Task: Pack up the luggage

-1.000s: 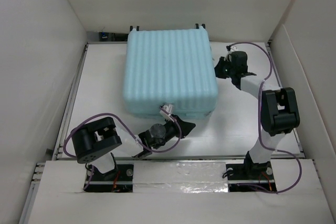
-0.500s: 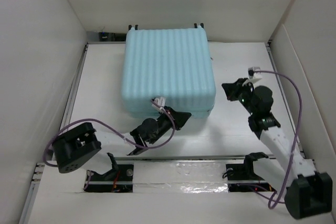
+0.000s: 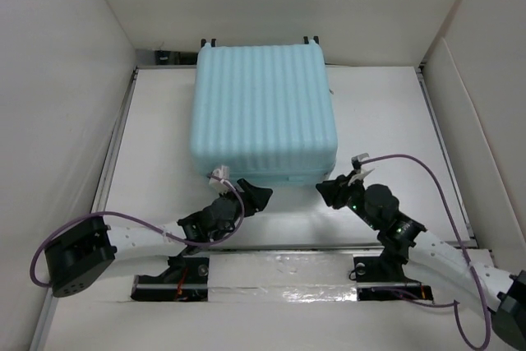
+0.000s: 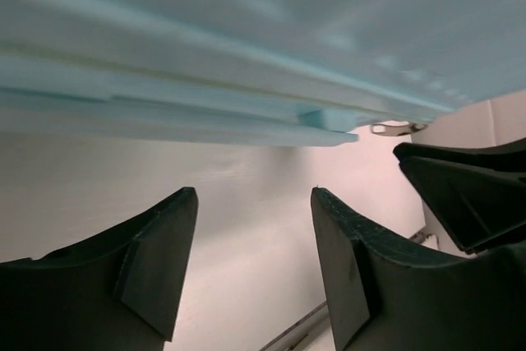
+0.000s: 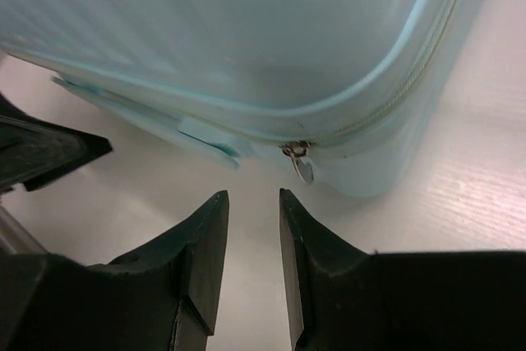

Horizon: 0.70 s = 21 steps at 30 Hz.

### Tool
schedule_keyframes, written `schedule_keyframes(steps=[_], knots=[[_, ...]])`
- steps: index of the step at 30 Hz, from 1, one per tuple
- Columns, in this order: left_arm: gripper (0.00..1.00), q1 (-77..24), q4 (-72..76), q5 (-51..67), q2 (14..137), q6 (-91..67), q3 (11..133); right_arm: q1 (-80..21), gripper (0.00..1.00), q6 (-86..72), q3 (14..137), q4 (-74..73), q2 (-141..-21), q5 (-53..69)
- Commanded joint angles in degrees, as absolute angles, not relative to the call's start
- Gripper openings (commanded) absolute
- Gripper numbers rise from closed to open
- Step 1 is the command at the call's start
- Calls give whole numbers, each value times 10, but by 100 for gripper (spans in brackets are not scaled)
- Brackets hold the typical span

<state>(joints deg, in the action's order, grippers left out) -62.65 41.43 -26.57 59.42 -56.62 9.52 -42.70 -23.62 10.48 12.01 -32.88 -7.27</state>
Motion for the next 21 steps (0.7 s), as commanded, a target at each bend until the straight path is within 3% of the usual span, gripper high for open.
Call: schedule_keyframes(steps=[1,7,13,21], knots=[[56,-630,381,-306,577,-633,85,-453,37,-224,138,166,-381,-175],[61,-630,375,-332,582,-648,91,-465,29,-256,129,170,-379,-248],[64,-625,390,-349,591,-650,89,-465,36,-244,107,199,-372,-246],[59,-604,423,-354,611,-637,99,-460,34,-229,120,261,-436,-190]])
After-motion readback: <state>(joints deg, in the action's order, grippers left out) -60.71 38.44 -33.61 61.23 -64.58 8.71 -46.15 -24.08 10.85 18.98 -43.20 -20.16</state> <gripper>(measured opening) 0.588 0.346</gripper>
